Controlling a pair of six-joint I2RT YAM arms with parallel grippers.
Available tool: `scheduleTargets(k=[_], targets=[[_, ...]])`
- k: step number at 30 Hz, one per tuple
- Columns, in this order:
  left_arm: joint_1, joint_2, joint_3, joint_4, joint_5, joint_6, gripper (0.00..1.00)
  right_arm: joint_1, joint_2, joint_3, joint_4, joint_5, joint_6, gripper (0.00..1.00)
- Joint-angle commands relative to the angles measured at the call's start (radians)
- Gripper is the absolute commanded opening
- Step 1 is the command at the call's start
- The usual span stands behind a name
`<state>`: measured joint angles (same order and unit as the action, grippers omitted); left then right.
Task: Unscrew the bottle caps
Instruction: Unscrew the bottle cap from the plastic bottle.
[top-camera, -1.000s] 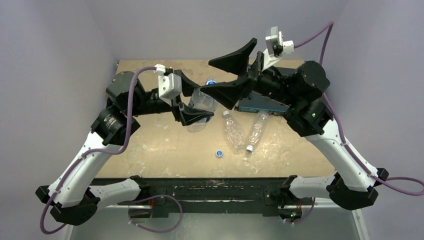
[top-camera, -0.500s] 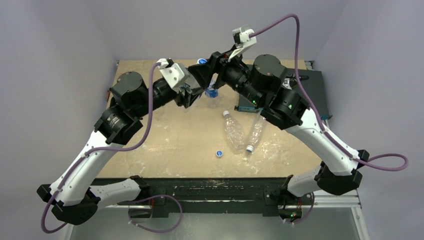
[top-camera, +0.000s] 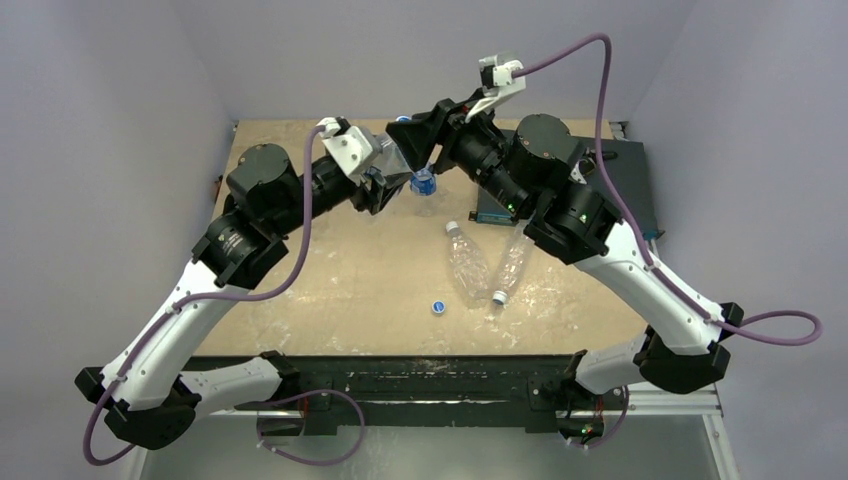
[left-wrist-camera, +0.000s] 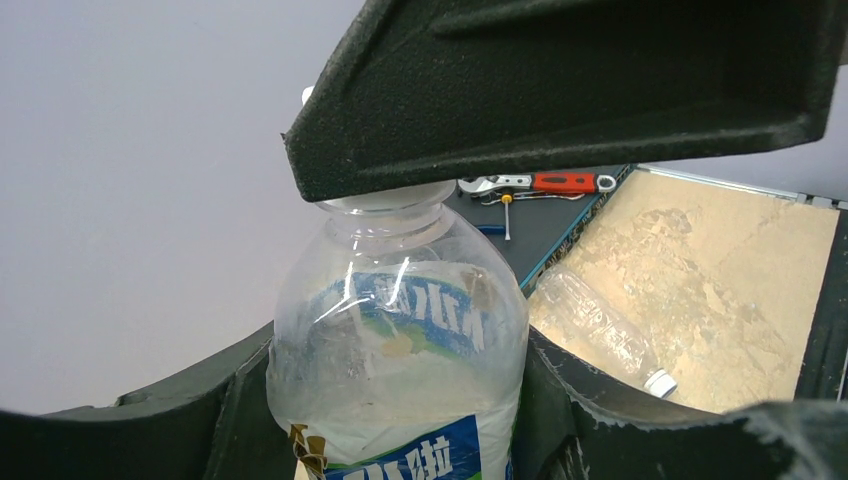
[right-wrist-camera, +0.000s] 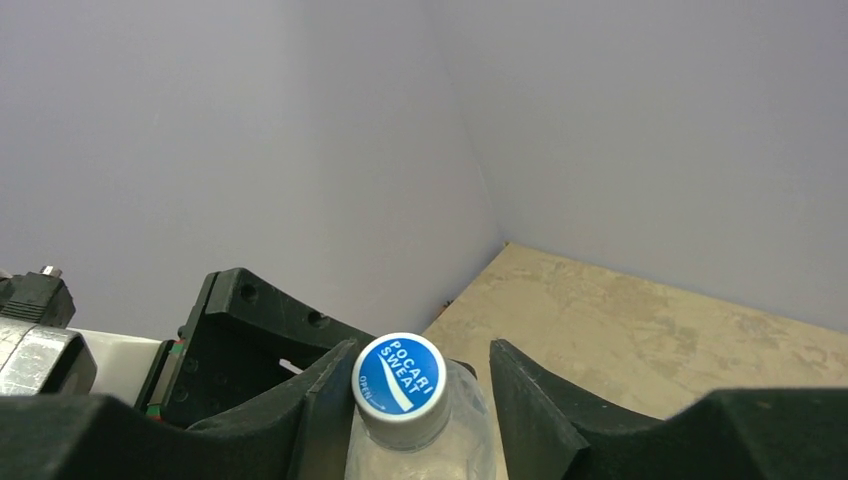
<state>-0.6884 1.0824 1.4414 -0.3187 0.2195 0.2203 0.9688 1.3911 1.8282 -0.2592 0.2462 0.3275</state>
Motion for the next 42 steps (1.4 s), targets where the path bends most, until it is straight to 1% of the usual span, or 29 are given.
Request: scheduleTargets(k=[1, 3, 9, 13, 14, 15, 16, 17, 25, 27, 33, 36, 39, 42], targets=[[-0.001, -0.004, -0.005, 0.042, -0.017, -0.005, 0.00, 0.002, -0.025, 0.002, 0.059, 0.020, -0.012, 0.51], [-0.002, -0.004, -0.006, 0.041, -0.015, -0.007, 0.00, 0.002, -0.022, 0.001, 0.057, 0.015, -0.011, 0.45], [-0.001, -0.004, -0.004, 0.040, -0.005, -0.015, 0.00, 0.002, -0.023, -0.006, 0.060, 0.003, -0.008, 0.17], [-0.002, -0.007, 0.001, 0.038, 0.030, -0.033, 0.00, 0.002, -0.029, -0.009, 0.064, -0.002, -0.021, 0.02], [-0.001, -0.007, 0.005, 0.037, 0.044, -0.038, 0.00, 0.002, -0.032, -0.234, 0.066, -0.008, -0.025, 0.00], [-0.001, -0.007, 0.008, 0.034, 0.063, -0.049, 0.00, 0.002, -0.034, -0.037, 0.067, -0.014, -0.029, 0.00], [-0.001, -0.007, 0.013, 0.032, 0.085, -0.058, 0.00, 0.002, -0.036, -0.011, 0.068, -0.027, -0.030, 0.00], [-0.001, -0.007, 0.018, 0.029, 0.111, -0.065, 0.00, 0.002, -0.036, -0.010, 0.075, -0.079, -0.025, 0.00], [0.000, -0.017, 0.046, 0.043, 0.326, -0.149, 0.00, -0.004, -0.086, -0.072, 0.161, -0.244, -0.053, 0.00], [0.001, -0.019, 0.051, 0.041, 0.368, -0.168, 0.00, -0.016, -0.101, -0.083, 0.184, -0.308, -0.054, 0.00], [0.000, -0.024, 0.063, 0.053, 0.517, -0.227, 0.00, -0.115, -0.124, -0.103, 0.245, -0.597, 0.013, 0.00], [0.000, -0.017, 0.072, 0.059, 0.652, -0.289, 0.00, -0.173, -0.129, -0.138, 0.324, -0.804, 0.066, 0.00], [0.000, -0.014, 0.067, 0.103, 0.776, -0.378, 0.00, -0.219, -0.127, -0.171, 0.405, -1.004, 0.118, 0.00], [0.001, -0.010, 0.061, 0.143, 0.861, -0.435, 0.00, -0.244, -0.122, -0.207, 0.501, -1.170, 0.183, 0.00]])
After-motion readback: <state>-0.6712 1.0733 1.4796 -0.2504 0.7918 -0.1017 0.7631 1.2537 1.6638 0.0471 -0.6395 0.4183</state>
